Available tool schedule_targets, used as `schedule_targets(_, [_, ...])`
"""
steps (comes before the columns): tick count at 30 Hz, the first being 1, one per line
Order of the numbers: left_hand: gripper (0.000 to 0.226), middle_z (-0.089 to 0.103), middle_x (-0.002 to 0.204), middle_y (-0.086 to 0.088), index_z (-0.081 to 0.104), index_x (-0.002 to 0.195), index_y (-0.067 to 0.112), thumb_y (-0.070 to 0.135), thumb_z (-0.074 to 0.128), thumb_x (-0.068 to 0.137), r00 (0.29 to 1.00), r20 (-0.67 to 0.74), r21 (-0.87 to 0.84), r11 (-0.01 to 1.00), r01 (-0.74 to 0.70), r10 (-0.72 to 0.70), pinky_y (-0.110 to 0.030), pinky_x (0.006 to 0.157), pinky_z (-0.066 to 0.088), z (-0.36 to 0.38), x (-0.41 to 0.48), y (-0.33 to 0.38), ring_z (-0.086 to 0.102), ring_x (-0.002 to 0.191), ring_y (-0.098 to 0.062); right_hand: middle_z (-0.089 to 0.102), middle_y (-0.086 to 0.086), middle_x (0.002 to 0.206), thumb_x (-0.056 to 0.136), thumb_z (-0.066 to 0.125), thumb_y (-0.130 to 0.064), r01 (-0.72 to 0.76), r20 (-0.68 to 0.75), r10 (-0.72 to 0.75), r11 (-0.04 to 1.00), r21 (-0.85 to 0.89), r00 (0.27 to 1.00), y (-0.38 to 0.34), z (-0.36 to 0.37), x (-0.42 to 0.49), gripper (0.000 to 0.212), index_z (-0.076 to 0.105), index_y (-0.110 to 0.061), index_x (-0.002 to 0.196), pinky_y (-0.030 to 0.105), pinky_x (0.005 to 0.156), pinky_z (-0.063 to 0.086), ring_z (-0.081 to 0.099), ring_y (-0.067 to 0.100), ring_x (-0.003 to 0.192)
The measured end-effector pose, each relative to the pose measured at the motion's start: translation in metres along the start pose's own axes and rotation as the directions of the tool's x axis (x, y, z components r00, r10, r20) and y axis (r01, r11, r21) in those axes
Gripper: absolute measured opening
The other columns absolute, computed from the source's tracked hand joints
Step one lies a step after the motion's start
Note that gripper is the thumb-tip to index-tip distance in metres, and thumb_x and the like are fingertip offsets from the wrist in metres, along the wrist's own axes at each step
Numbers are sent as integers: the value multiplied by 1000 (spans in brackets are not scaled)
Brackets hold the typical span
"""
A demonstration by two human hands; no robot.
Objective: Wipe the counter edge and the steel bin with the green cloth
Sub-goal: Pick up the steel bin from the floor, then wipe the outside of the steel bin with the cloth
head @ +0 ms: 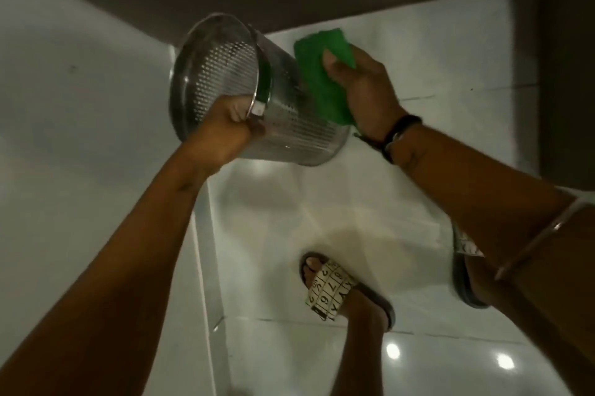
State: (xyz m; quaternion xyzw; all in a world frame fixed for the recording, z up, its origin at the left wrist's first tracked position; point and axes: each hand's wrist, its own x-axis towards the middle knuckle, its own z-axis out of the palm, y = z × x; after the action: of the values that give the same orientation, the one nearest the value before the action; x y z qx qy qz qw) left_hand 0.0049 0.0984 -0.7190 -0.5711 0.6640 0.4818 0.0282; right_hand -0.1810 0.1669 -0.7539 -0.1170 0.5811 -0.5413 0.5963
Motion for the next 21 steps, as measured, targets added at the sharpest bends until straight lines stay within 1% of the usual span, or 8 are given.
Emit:
schedule_targets(2, [35,72,95,4,73,95,25,-7,67,84,998,56,-181,983,-6,16,-17,76,56,-5,-11,-8,67,91,-14,58,10,143,98,59,-26,218,81,-204,941,-259,976,-1,46,-7,45,55,-11,140,47,116,40,54,26,133])
schedule_targets(4, [36,75,97,4,71,105,10,-17,64,82,991,130,-249,968,15,18,-19,82,56,-6,-23,-20,69,93,-13,41,8,158,97,48,-44,435,226,-376,699,-568,899,8,84,-12,55,48,-18,145,51,122,24,34,29,147])
schedule_targets(8, [51,80,92,13,78,93,32,-15,66,80,981,196,-384,920,78,-1,-27,84,60,-6,-41,-50,73,92,-6,32,6,163,95,33,-55,506,381,-403,272,-818,832,48,101,-20,60,45,-25,146,60,117,24,28,35,149])
schedule_targets(10, [51,78,106,2,73,107,32,-10,66,79,985,170,-519,848,106,-20,-42,89,59,-2,-48,-67,71,104,-21,31,7,163,97,30,-53,471,378,-360,219,-854,853,70,81,-16,60,41,-23,148,61,118,22,26,36,150])
schedule_targets(13, [41,76,111,-4,68,112,28,3,67,79,985,88,-678,715,170,-150,-49,91,55,4,-59,-85,67,111,-32,33,11,161,101,30,-50,223,157,-332,170,-960,930,90,30,4,57,40,-19,149,57,120,23,25,38,149])
schedule_targets(16, [38,75,112,-8,65,117,17,-1,66,84,984,94,-650,739,177,-153,-48,89,56,19,-69,-91,69,108,-29,46,18,152,103,35,-45,29,-80,-340,304,-952,937,75,7,20,52,52,-13,141,54,117,29,36,41,142])
schedule_targets(18, [33,77,103,0,66,111,16,-3,66,84,987,94,-595,787,163,-133,-34,77,60,32,-77,-87,73,98,-18,59,17,138,103,36,-41,135,22,-335,316,-939,942,61,31,17,44,62,-15,128,51,111,36,50,40,131])
schedule_targets(21, [35,77,95,6,71,99,23,-8,65,82,986,118,-560,811,167,-121,-25,70,57,46,-93,-86,72,90,-18,54,9,145,99,39,-43,553,498,-262,220,-803,827,69,81,-20,40,55,-26,132,52,109,33,47,37,134])
